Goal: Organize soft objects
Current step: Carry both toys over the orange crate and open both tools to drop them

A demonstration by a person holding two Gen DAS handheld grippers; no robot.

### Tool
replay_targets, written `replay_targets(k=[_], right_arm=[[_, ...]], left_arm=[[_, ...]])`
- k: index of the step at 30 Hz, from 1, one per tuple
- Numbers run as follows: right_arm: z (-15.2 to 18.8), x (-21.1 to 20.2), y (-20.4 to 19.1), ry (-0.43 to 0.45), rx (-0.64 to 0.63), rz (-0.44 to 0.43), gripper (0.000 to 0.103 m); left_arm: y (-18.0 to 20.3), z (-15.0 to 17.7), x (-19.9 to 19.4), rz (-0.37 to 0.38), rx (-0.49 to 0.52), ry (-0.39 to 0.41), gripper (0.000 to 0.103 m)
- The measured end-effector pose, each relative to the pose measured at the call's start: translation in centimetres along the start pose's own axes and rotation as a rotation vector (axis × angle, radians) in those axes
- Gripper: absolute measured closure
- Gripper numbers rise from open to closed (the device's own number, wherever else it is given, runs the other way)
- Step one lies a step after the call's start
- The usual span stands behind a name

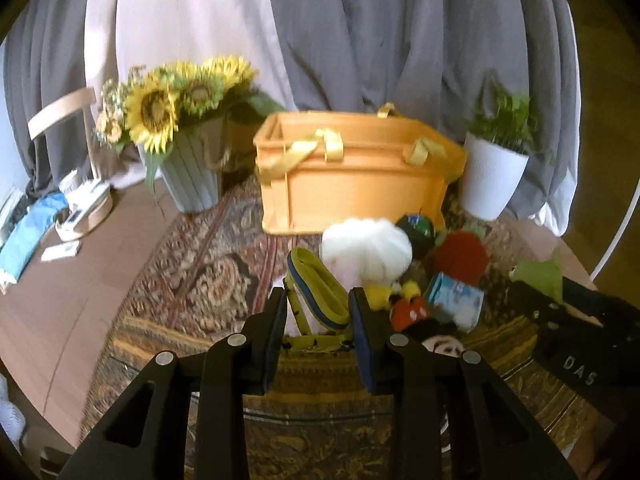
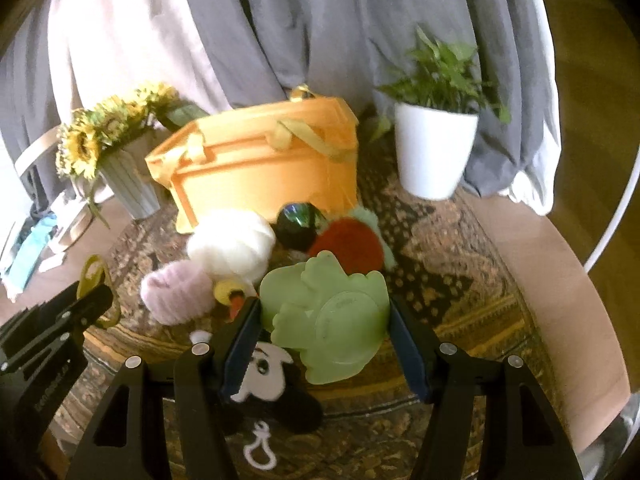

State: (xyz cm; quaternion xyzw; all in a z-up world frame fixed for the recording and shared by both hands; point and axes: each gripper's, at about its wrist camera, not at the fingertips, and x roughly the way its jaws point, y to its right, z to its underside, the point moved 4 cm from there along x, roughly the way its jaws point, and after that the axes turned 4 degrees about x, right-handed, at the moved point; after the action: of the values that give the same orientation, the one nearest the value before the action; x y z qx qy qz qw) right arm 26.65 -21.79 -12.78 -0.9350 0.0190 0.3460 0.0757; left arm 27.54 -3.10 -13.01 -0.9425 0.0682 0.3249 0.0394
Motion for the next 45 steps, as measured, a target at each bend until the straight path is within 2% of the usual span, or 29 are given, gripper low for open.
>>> replay_targets(k=[13, 23, 37, 45], right_arm=[[-4.4, -2.7, -3.4, 0.122, -0.006, -0.043, 0.039], [-8.0, -2.2, -5.4, 0.188, 0.003, -0.066, 0.039], [-15.0, 2.1, -7.2, 0.224, -0.033, -0.061, 0.039], [-18.8, 6.9, -8.7, 0.172, -0.033, -0.068, 0.039]], left_arm=[[-1.9, -5.7, -2.3, 0.06, 0.031, 0.143, 0.071], [-3.0, -9.9, -1.8, 0.107, 0.047, 0.216, 0.071], [-3.1, -16.7, 3.2, 0.122, 0.056, 0.236, 0.071], [-2.8, -20.1, 8.3, 0.122, 0.084, 0.193, 0.071]])
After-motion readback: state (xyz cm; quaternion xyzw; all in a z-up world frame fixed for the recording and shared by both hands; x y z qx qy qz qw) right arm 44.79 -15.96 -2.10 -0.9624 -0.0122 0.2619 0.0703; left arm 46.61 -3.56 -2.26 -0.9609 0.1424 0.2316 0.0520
